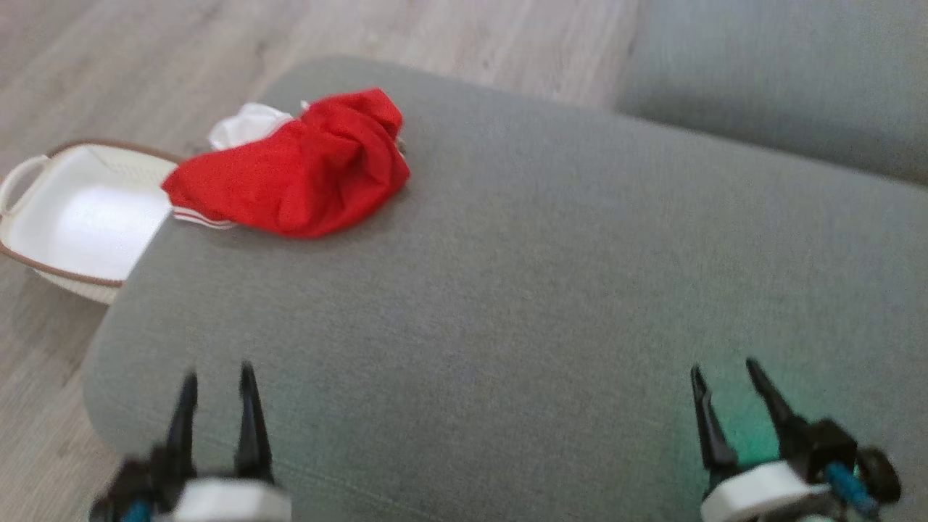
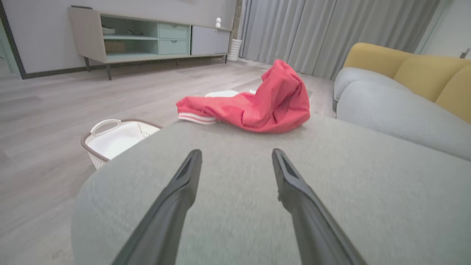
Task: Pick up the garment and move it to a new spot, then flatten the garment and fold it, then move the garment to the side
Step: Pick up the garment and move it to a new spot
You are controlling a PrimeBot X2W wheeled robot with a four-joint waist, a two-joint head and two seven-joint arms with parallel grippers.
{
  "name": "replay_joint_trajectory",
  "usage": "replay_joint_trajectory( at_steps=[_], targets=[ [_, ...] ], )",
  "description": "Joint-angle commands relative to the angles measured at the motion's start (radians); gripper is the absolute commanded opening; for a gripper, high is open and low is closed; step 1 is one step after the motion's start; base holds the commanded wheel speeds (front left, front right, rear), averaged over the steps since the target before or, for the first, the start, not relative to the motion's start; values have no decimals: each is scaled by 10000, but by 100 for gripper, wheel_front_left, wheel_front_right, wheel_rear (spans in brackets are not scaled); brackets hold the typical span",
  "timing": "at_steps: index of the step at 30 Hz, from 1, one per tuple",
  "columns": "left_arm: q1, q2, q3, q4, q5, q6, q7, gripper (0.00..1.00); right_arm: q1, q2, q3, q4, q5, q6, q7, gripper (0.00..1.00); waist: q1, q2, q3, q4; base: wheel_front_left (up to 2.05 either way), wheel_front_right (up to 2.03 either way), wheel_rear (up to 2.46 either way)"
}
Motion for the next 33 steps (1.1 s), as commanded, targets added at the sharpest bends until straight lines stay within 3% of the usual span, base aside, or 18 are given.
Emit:
replay_joint_trajectory(
  at_steps=[1, 11, 20, 28, 29, 31, 33],
  targets=[
    [-1037, 9, 389, -489, -70, -44, -53, 100, -749, -177, 163, -434, -149, 71, -108, 100, 0, 0, 980, -479, 0, 0, 0],
    [-5814, 781, 265, 544, -393, -426, 1010, 100, -1507, -1690, -313, -1574, -324, 71, 263, 100, 0, 0, 3719, -894, 0, 0, 0],
    [-9317, 978, 350, 4163, -871, -437, 1774, 100, -889, -2829, -921, -3616, 29, 71, 1172, 100, 0, 0, 4960, -1329, 0, 0, 0],
    [-10739, 1108, 33, 6892, -506, 93, 2105, 100, -325, -2970, -1378, -4923, 326, 71, 1635, 100, 0, 0, 5522, -1603, 0, 0, 0],
    [-10810, 1104, -43, 7163, -462, 82, 2172, 58, -308, -2946, -1386, -4970, 346, 71, 1661, 100, 0, 0, 5512, -1633, 0, 0, 0],
    [-10919, 1119, -227, 7658, -356, 8, 2374, 0, -314, -2883, -1419, -5004, 376, 71, 1675, 100, 0, 0, 5457, -1680, 0, 0, 0],
    [-10983, 1131, -343, 7977, -348, -162, 2436, 0, -355, -2798, -1390, -4946, 391, 71, 1639, 100, 0, 0, 5279, -1725, 0, 0, 0]
  ],
)
